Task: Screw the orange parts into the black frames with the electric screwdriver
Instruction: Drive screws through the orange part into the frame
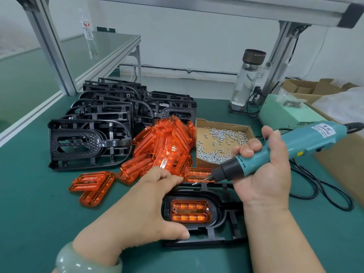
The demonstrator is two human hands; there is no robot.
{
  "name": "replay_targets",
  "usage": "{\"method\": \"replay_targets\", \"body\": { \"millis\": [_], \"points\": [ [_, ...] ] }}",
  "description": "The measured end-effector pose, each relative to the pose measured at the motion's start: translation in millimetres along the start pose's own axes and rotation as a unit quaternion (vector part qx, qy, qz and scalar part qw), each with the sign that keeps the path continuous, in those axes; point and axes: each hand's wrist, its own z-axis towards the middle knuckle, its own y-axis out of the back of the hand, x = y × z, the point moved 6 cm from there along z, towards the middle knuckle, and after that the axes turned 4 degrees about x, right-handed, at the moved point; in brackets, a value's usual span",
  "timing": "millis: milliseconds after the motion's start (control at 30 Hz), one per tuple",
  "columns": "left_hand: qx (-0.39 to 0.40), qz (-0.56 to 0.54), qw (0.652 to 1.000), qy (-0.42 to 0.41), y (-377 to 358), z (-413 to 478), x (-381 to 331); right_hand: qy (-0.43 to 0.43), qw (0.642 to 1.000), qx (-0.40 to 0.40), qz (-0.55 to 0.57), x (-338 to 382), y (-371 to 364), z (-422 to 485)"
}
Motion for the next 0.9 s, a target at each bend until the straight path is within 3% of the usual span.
{"method": "replay_targets", "body": {
  "millis": [467,900],
  "points": [
    [-0.044,-0.032,0.998,-0.018,-3,2,-1,-0.049,0.992,0.085,-0.081,-26,-20,-10],
    [-0.058,-0.023,0.998,-0.033,-3,3,-2,-0.030,0.975,0.161,-0.152,-33,-34,-11]
  ]
}}
